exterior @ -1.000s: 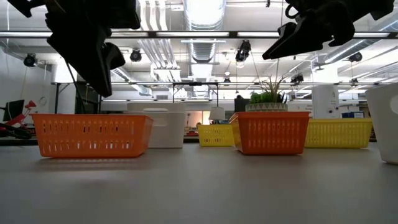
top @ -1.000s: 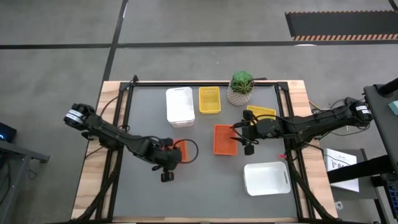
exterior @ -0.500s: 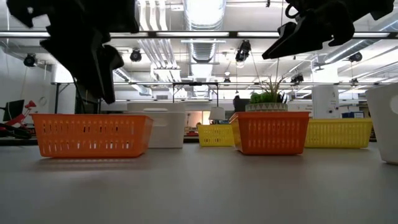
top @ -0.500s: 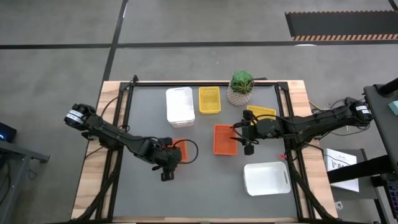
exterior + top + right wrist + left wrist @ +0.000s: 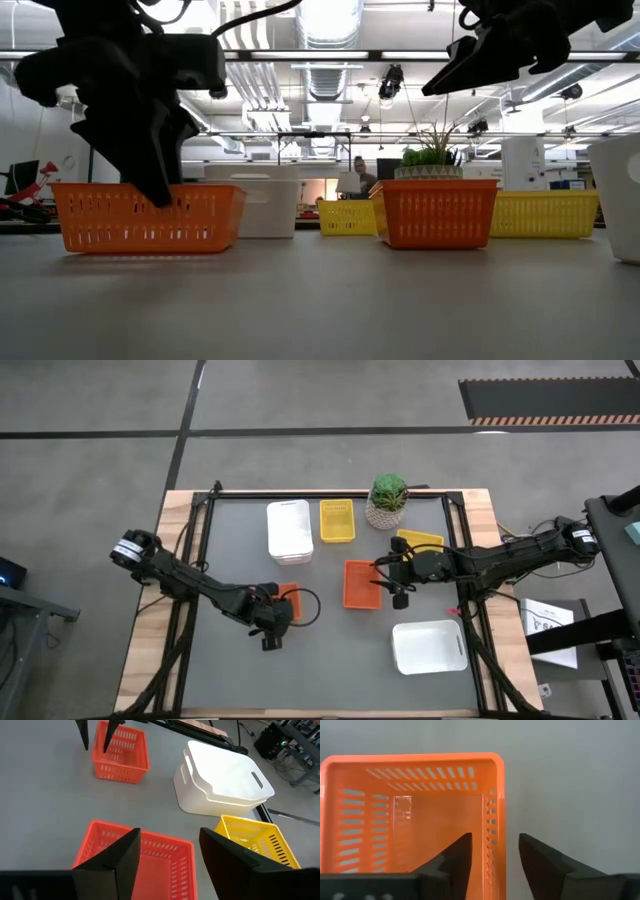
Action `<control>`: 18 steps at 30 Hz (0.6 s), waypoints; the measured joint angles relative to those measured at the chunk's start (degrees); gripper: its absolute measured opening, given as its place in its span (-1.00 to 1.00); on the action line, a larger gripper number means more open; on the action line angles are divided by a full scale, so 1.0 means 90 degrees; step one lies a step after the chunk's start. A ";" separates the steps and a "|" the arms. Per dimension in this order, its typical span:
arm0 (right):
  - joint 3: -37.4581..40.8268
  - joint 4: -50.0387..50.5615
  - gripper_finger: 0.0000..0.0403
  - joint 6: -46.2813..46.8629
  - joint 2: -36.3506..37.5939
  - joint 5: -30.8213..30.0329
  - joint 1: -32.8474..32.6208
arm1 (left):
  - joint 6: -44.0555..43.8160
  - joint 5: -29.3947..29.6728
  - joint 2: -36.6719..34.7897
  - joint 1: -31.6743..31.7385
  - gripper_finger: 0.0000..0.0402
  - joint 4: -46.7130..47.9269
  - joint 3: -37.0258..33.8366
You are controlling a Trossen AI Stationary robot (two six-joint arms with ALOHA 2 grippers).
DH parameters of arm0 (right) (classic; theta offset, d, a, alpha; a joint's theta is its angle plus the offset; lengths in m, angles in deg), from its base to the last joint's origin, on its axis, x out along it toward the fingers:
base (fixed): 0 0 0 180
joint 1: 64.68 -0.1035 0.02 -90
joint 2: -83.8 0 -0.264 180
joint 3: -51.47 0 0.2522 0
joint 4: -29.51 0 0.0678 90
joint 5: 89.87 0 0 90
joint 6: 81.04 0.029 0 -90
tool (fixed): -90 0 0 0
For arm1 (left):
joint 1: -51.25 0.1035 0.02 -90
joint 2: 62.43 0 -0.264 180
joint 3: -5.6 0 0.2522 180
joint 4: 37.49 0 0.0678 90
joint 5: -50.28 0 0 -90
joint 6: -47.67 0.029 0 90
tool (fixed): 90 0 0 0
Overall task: Stack baskets by color
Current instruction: Stack the left orange bin on top of the right orange bin
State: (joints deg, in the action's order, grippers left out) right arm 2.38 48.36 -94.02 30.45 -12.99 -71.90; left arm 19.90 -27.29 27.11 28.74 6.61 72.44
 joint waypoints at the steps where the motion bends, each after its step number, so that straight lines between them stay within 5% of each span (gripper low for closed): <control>1: 0.0000 0.0016 -0.03 0.0007 -0.0001 0.0000 0.0001 | 0.0000 0.0000 0.0009 0.0000 -0.34 -0.0007 -0.0005; 10: 0.0000 0.0023 -0.03 0.0048 0.0000 0.0002 0.0001 | 0.0025 -0.0048 0.0000 0.0000 -0.94 -0.0823 -0.0458; 18: 0.0000 -0.0118 -0.03 0.0141 -0.0001 0.0019 0.0002 | 0.0992 -0.0246 -0.0328 -0.0012 -0.99 -0.1022 -0.0498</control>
State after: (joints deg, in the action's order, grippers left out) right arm 2.38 47.30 -92.75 30.44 -12.82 -71.88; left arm 28.83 -29.51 24.16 28.63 -2.58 67.96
